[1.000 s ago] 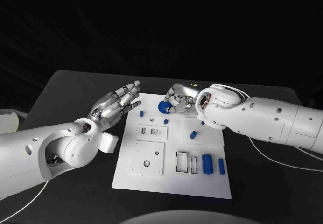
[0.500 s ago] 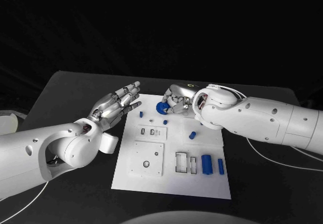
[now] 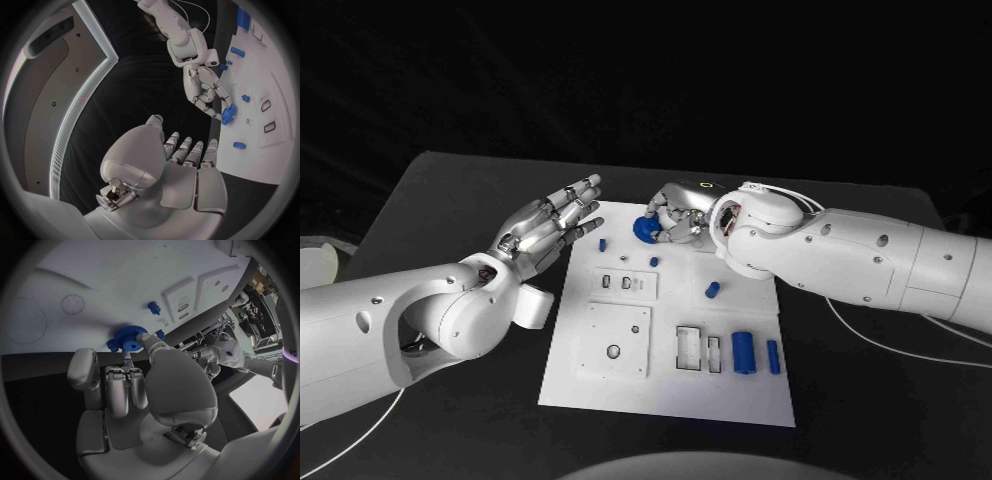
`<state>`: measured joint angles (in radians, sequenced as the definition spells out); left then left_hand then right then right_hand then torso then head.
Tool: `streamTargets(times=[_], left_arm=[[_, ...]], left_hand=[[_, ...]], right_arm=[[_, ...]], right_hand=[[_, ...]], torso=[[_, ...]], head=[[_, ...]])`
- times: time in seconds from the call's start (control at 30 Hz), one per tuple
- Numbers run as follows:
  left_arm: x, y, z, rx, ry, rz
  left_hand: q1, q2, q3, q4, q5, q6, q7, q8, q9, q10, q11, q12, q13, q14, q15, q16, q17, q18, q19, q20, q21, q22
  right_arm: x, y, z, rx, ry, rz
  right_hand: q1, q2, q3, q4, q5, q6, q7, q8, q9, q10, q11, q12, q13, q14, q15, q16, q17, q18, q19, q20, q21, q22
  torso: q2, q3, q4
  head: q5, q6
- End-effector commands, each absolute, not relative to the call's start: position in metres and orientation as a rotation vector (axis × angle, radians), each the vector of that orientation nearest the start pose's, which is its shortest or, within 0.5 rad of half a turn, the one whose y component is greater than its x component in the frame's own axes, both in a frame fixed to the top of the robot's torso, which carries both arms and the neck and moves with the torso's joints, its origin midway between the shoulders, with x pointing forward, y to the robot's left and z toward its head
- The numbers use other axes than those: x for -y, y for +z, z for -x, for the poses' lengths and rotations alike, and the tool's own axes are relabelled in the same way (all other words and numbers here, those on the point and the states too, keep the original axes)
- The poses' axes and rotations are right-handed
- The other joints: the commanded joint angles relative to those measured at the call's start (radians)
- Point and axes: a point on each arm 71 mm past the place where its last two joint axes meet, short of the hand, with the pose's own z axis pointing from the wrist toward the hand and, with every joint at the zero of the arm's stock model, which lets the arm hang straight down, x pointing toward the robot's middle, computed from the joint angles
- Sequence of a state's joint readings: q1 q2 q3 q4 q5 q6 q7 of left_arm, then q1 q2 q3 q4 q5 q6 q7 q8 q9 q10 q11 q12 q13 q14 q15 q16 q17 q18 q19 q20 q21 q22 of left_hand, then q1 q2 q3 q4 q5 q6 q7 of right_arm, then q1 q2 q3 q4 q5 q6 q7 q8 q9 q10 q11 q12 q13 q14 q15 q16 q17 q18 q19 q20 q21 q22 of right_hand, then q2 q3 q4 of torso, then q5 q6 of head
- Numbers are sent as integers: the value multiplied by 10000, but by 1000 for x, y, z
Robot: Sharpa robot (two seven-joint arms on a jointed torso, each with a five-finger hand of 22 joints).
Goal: Assemble the parts on the task board
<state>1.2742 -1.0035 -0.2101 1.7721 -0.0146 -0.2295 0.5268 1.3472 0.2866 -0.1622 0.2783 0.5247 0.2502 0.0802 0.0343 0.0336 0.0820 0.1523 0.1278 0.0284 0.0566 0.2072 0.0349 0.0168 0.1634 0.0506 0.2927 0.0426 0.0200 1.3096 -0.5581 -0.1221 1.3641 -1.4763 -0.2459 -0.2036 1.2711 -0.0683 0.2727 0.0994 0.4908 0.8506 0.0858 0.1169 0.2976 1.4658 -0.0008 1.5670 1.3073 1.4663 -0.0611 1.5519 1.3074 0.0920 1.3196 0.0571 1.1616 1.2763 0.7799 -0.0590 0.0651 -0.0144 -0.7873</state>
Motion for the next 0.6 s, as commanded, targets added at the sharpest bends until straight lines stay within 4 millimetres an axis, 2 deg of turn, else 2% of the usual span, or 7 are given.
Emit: streamTargets(times=[0.03,0.07,0.13,0.4,0.6], left_arm=[[-208,-178,-425,-14956,-17463,9918],[-209,-178,-425,-14963,-17461,9921],[-209,-178,-425,-14974,-17455,9927],[-209,-178,-425,-14998,-17463,9947],[-209,-178,-425,-15010,-17474,9960]], left_hand=[[97,-31,52,7,63,39,-33,38,10,23,23,42,9,38,26,68,13,-36,60,26,35,12],[97,-31,52,7,63,39,-33,38,10,23,23,42,9,38,26,68,13,-36,60,26,35,12],[98,-29,58,9,66,53,-26,41,12,31,35,48,11,46,34,75,15,-43,65,27,38,13],[98,-29,58,9,66,53,-26,41,12,31,35,48,11,46,34,75,15,-43,65,27,38,13],[100,-24,64,12,69,62,-16,43,13,35,43,50,11,52,40,79,16,-49,68,28,40,13]], right_arm=[[101,-172,-514,-17150,5885,3077],[102,-172,-514,-17162,5893,3073],[102,-172,-514,-17178,5907,3068],[102,-172,-514,-17214,6015,3085],[106,-169,-513,-16786,6249,2911]], right_hand=[[-190,-115,62,14,-348,-321,-44,-291,-154,1050,-50,38,2635,968,-20,-23,2455,121,5,-60,-53,15],[-219,-119,57,16,-580,-450,-66,-404,-241,1050,-69,38,2635,962,-34,-42,2440,125,2,-76,-85,12],[-243,-121,45,13,-776,-615,-115,-508,-343,1050,-102,38,2635,946,-56,-88,2402,139,-23,-95,-156,-16],[-249,-101,42,2,-932,-620,-115,-511,-412,1050,-109,38,2635,915,-67,-175,2331,157,-72,-109,-268,-68],[-244,-94,24,-24,-1119,-775,-172,-520,-547,1050,-156,38,2635,901,-102,-220,2297,159,-64,-136,-311,-58]], torso=[[1,-1,4],[3,0,0],[3,-1,2],[3,0,1],[2,1,11]], head=[[8,-15],[14,-17],[15,-20],[13,-36],[23,16]])
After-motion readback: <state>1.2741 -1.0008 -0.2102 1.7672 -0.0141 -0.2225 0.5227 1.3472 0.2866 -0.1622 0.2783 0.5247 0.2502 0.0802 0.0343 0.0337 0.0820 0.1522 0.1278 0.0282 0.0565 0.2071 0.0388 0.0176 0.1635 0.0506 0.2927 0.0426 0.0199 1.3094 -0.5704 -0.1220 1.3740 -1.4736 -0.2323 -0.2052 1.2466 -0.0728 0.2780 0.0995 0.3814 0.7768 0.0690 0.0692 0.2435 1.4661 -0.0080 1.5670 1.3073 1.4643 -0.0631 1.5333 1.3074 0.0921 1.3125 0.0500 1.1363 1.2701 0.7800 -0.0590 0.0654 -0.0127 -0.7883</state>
